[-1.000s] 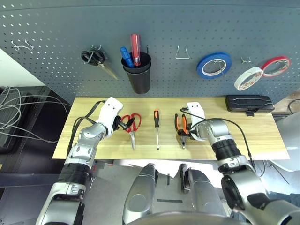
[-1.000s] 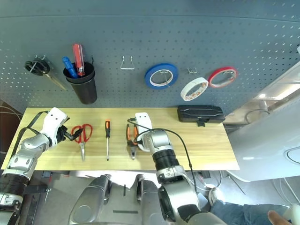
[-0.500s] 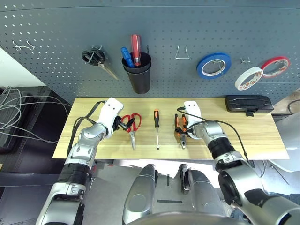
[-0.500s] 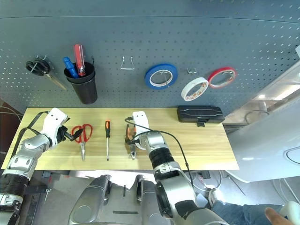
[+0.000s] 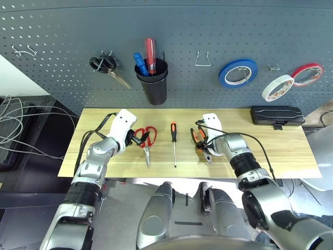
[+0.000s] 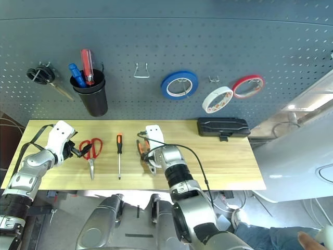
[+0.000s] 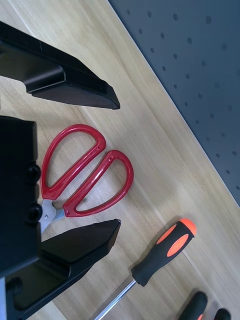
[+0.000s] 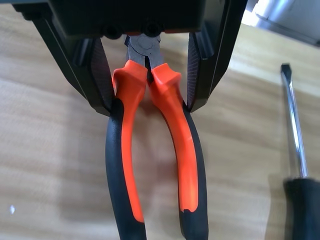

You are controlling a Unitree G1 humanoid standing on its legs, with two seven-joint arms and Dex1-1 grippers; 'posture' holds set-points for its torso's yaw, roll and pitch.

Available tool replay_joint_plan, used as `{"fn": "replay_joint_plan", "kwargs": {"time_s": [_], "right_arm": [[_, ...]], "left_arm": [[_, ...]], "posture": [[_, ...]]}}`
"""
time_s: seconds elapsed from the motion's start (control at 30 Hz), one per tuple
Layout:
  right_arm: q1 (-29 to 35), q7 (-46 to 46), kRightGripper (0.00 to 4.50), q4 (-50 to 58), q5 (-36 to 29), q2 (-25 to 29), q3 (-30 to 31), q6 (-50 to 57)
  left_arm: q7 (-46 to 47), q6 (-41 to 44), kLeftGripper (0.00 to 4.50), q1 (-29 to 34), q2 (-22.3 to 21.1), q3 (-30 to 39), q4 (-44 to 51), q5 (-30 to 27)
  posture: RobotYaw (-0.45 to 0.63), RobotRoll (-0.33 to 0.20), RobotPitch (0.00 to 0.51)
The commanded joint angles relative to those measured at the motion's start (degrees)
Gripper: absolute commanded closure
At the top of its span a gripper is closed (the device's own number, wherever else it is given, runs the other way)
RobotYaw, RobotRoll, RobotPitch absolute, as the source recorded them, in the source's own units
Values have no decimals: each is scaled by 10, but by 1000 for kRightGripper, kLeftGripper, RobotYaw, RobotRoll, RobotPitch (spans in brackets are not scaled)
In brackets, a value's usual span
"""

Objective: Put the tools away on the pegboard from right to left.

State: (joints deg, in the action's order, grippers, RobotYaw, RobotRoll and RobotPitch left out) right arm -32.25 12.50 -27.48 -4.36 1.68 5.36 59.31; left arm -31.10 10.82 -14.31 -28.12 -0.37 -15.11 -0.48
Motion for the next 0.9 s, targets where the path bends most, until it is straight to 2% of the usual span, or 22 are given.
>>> {"fn": "replay_joint_plan", "kwargs": {"time_s": [0.03, 0.13, 0.2, 0.27, 0.47, 0.67, 0.9], "right_arm": [[31, 58, 2141, 117, -20, 36, 31, 16], [52, 118, 2142, 222, -44, 89, 52, 18], [-23, 131, 2142, 200, -50, 89, 50, 26], [-71, 137, 2144, 217, -62, 93, 41, 60], [-59, 164, 2152, 394, -117, 138, -5, 87], [-81, 174, 2153, 436, -148, 143, -30, 43], [-143, 164, 2153, 438, -156, 121, -45, -55]], "left_arm": [[2, -9, 0, 24, 7, 8, 36, -13], [-9, -28, 0, 49, 15, 16, 81, -37], [-27, -40, 0, 70, 16, 17, 114, -52], [-49, -53, 0, 88, 13, 13, 142, -68], [-123, -84, 0, 132, -6, -13, 215, -100], [-133, -77, 0, 101, 10, -23, 233, -121], [-120, -62, 0, 49, 29, -16, 233, -139]], "posture": [[154, 0, 262], [149, 0, 255], [145, 0, 250], [144, 0, 248], [120, 0, 233], [109, 0, 225], [104, 0, 216]]}}
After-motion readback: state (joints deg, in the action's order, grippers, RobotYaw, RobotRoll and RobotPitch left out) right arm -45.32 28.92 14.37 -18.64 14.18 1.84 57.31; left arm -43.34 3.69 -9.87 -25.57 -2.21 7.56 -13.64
